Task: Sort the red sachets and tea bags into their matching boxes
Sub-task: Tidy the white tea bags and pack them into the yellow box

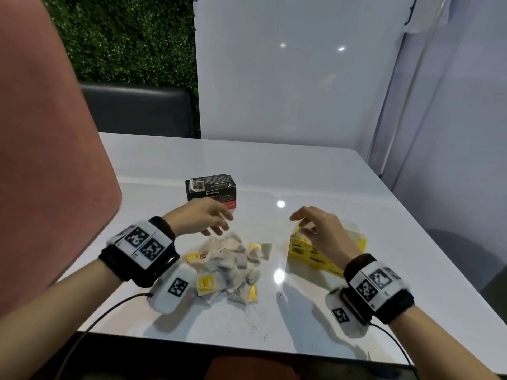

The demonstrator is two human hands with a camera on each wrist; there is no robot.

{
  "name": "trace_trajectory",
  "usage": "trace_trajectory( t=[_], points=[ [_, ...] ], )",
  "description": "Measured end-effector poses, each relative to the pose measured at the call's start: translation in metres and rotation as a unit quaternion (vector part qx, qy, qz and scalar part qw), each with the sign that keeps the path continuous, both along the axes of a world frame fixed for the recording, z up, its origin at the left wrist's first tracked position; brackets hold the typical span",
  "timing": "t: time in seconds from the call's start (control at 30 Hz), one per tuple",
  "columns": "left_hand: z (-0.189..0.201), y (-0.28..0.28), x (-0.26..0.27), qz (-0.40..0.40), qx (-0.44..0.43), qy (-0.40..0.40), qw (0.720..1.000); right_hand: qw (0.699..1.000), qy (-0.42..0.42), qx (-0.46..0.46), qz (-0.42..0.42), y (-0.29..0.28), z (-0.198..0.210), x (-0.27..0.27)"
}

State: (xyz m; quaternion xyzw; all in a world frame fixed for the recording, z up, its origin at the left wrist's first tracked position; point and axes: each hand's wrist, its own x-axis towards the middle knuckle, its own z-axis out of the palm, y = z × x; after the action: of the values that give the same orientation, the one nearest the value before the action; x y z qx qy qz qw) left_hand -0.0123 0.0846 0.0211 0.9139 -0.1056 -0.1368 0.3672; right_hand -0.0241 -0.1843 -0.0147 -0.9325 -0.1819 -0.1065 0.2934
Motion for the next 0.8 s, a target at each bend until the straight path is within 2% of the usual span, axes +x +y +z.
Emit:
trace_trajectory(
  t=[0.1,0.17,0.27,0.4,0.53,0.7,0.8],
  points=[
    [-0.022,0.03,-0.025,0.006,0.097,-0.006,0.995,0.993,0.054,-0.065,0.082,0.036,-0.01,-0.019],
    [-0.04,0.036,-0.038,-0.001,0.167,-0.019,0.986,0.986,0.093,-0.11,0.088,0.055,-0.02,-0.022],
    [-0.058,0.029,-0.051,-0.008,0.205,-0.06,0.977,0.973,0.135,-0.158,0.101,0.079,-0.034,-0.018],
    [-0.067,0.008,-0.051,-0.043,0.27,-0.141,0.951,0.961,0.135,-0.211,0.114,0.103,-0.037,-0.012],
    [-0.076,-0.002,-0.042,-0.013,0.231,-0.162,0.959,0.963,0.117,-0.227,0.084,0.113,-0.043,-0.003],
    [-0.079,0.005,-0.028,0.021,0.181,-0.194,0.964,0.976,0.092,-0.191,0.043,0.112,-0.047,0.007],
    [-0.076,0.008,-0.022,0.031,0.168,-0.217,0.961,0.981,0.11,-0.155,0.033,0.111,-0.045,0.011]
  ],
)
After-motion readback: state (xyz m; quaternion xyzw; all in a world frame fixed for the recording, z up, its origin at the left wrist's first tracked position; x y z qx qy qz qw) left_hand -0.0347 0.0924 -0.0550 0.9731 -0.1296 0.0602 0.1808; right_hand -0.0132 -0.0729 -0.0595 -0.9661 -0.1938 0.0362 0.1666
